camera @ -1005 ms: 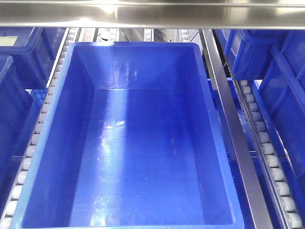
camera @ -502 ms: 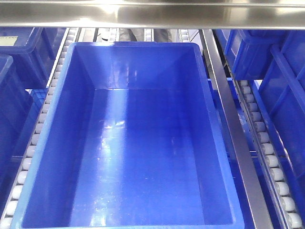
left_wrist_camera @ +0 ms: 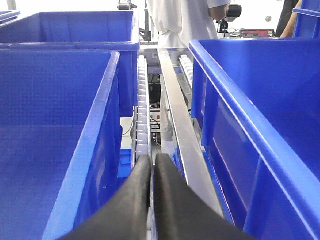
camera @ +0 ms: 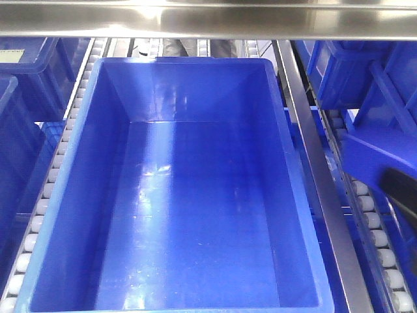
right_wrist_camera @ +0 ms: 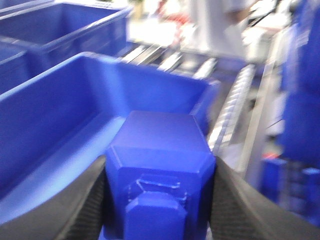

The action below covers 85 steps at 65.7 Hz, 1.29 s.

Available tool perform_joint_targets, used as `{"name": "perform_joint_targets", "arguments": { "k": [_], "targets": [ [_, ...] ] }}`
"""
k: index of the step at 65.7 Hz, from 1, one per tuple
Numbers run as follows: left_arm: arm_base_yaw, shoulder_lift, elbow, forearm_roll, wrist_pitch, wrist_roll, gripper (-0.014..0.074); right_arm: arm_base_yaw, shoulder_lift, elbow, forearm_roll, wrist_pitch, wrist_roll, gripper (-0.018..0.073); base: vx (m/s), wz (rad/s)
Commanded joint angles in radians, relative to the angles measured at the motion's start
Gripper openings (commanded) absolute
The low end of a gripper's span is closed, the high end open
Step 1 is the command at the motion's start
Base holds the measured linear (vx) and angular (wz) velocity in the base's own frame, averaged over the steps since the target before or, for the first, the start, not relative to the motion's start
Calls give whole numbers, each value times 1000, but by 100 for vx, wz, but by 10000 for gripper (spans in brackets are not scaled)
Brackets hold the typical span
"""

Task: Pour parts from conveyor to right shelf
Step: 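Move the right gripper over the empty bin and lower the block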

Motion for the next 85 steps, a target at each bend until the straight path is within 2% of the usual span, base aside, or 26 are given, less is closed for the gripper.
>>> {"name": "perform_joint_targets", "arguments": {
  "k": [1,6,13,25,34,42,49,55,62,67,72,85],
  "targets": [
    [-5,-14,-19,-6,-72,-8,-6,5,112,-92,119,-22,-85,7,0,0],
    [-5,-15,-19,-6,-72,-8,-6,50,201,-156,127,10,-101,8,0,0],
    [-5,-15,-19,-6,-72,-8,-6,154,323,-233,101,37,-117,8,0,0],
    [-5,-17,-19,-6,-72,-8,-6,306,530,-327,66,-4,-82,8,0,0],
    [-5,-17,-19,-6,-72,-8,-6,374,664,-392,66,-71,-46,8,0,0],
    [-5,-17,-19,-6,-72,-8,-6,376,800,-460,46,-56,26,8,0,0],
    [-5,-17,-19,-6,-72,-8,-6,376,902,-533,-74,-29,154,8,0,0],
    [-5,-17,-19,-6,-72,-8,-6,376,992,-615,-213,16,323,8,0,0],
    [-5,-17,-19,-6,-72,-8,-6,376,1093,-748,-407,149,536,8,0,0],
    [-5,-17,-19,-6,-72,-8,-6,376,1162,-853,-517,253,651,8,0,0],
    [-5,-17,-19,-6,-72,-8,-6,378,1228,-938,-591,339,716,10,0,0],
    [-5,-17,-19,-6,-72,-8,-6,426,1405,-1178,-717,531,778,13,0,0]
  ]
}}
